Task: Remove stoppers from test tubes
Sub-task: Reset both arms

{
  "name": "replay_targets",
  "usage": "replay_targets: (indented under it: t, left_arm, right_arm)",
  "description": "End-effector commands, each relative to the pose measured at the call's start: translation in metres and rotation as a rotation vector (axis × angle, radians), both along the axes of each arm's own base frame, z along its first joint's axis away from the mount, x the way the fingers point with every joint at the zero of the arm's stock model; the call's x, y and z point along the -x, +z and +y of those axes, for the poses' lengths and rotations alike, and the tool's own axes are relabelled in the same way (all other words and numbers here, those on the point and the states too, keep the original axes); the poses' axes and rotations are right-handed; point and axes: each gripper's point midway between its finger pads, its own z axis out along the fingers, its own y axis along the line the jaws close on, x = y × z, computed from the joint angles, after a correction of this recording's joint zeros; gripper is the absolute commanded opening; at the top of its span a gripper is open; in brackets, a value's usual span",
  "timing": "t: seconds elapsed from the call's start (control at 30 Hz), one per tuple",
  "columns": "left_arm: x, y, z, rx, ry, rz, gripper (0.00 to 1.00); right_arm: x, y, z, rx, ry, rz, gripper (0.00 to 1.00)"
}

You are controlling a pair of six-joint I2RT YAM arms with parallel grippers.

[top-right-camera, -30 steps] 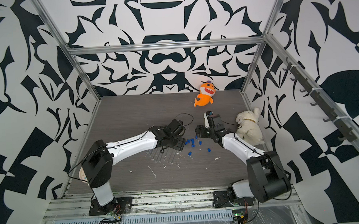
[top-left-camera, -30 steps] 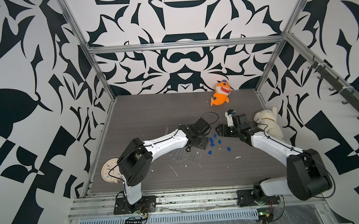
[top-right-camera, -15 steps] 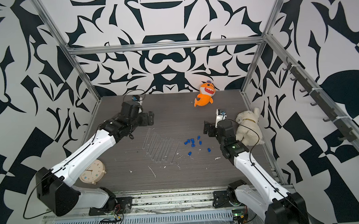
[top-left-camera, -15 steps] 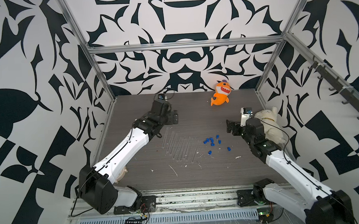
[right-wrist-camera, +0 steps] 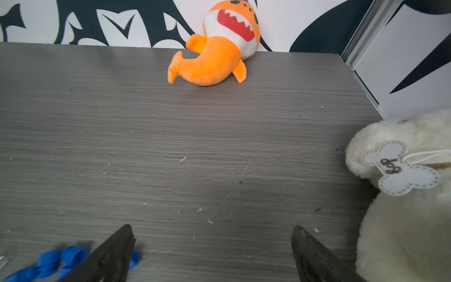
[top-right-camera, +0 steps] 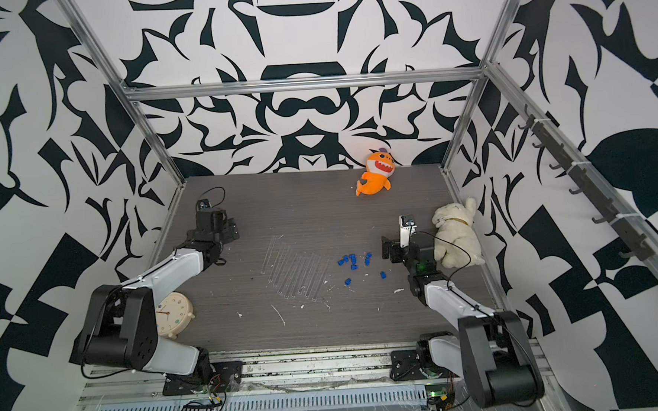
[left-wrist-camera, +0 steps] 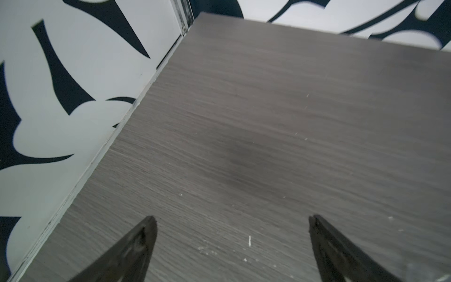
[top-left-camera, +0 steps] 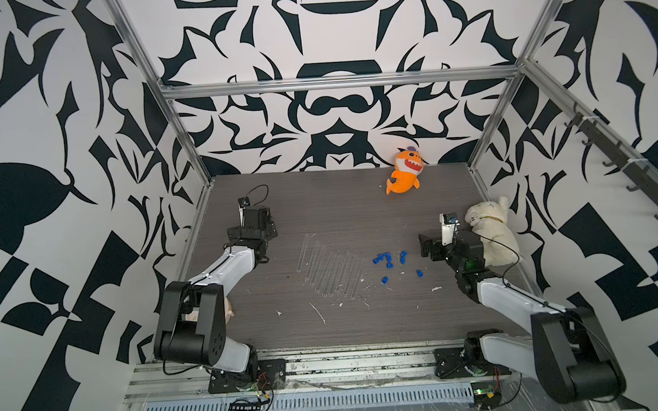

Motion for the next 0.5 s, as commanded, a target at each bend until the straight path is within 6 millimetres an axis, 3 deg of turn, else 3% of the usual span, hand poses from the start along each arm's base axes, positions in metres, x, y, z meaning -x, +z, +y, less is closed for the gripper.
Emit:
replay_targets:
  t: [0.0,0.1,0.27,0.47]
  left_arm:
    - [-0.018,0.027,0.008,-0.071,-0.002,-0.168,0.99]
    - [-0.019,0.026,0.015,-0.101,-0.010,-0.204,0.99]
    - [-0.015,0.029,0.010,-0.079,-0.070,-0.232,0.99]
    - [-0.004,0.022,0.016,-0.113,-0.066,-0.165,0.99]
  right_arm:
    - [-0.015,0.009,-0.006,-0.005,-0.020,-0.120,1.00]
    - [-0.021,0.006,-0.010,0.027,-0.030,-0.126,1.00]
    - [-0.022,-0.013,-0.012,0.021,-0.043,-0.190,1.00]
    - [-0.030,-0.021,-0.020,0.033,-0.090,-0.096,1.00]
